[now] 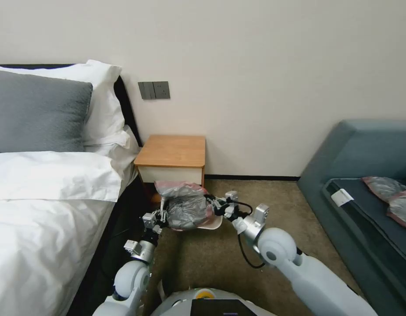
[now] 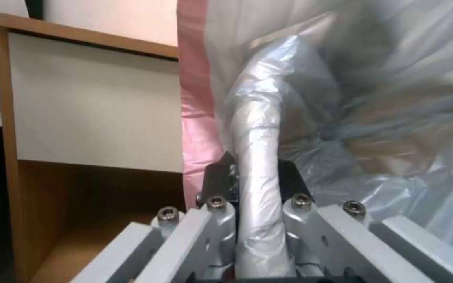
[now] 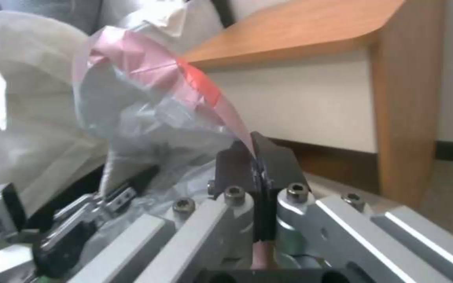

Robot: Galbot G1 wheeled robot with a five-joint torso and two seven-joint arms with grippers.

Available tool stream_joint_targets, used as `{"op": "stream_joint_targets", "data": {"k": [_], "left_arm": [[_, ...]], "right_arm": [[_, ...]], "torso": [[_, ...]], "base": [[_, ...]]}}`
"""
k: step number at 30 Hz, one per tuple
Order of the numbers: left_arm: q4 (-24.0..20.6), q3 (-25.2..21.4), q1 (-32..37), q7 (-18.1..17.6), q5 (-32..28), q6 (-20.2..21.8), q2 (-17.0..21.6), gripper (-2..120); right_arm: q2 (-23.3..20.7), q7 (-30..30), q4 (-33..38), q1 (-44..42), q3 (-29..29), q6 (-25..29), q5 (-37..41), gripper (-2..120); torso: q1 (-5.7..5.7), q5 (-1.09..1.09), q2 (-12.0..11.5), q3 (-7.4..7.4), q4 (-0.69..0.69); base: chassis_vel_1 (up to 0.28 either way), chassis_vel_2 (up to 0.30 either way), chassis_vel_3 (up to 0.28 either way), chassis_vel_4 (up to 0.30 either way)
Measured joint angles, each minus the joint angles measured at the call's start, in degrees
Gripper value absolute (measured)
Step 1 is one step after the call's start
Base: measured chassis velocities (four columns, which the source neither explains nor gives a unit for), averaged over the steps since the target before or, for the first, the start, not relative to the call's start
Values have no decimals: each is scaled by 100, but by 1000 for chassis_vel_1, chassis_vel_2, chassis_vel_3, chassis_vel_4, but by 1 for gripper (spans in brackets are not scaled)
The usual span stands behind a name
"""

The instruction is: Pick up the garbage bag from the table and place it over the trash can.

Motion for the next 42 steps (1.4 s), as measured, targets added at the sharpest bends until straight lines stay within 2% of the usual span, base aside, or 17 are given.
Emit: {"op": "stream_joint_targets", "data": {"k": [11, 14, 20, 26, 37, 39, 42], "left_arm": [[26, 1, 25, 78, -95, -126, 23, 4], [26, 1, 15, 236, -307, -267, 27, 4], [6, -35, -5, 292, -543, -313, 39, 4], [-58, -90, -60, 184, -629, -207, 6, 4], [-288, -159, -103, -123, -1001, 145, -61, 4], [-301, -162, -128, -201, -1035, 178, -109, 4], [-305, -164, -144, -236, -1038, 190, -138, 4]], "right_arm": [[-382, -95, -15, -350, 562, 58, 33, 0], [-527, -143, -62, -498, 766, 73, 5, 0], [-697, -196, -68, -691, 919, 105, -67, 0], [-849, -269, 32, -985, 1006, 123, -218, 0], [-801, -425, 13, -1265, 978, 128, -514, 0], [-827, -478, 15, -1327, 976, 102, -574, 8], [-845, -520, 19, -1357, 978, 98, -616, 14]], "torso": [[0, 0, 0, 0, 0], [0, 0, 0, 0, 0], [0, 0, 0, 0, 0], [0, 0, 0, 0, 0], [0, 0, 0, 0, 0], [0, 0, 0, 1, 1], [0, 0, 0, 0, 0]], "base": [[0, 0, 0, 0], [0, 0, 0, 0], [0, 0, 0, 0], [0, 0, 0, 0], [0, 0, 0, 0], [0, 0, 0, 0], [0, 0, 0, 0]]}}
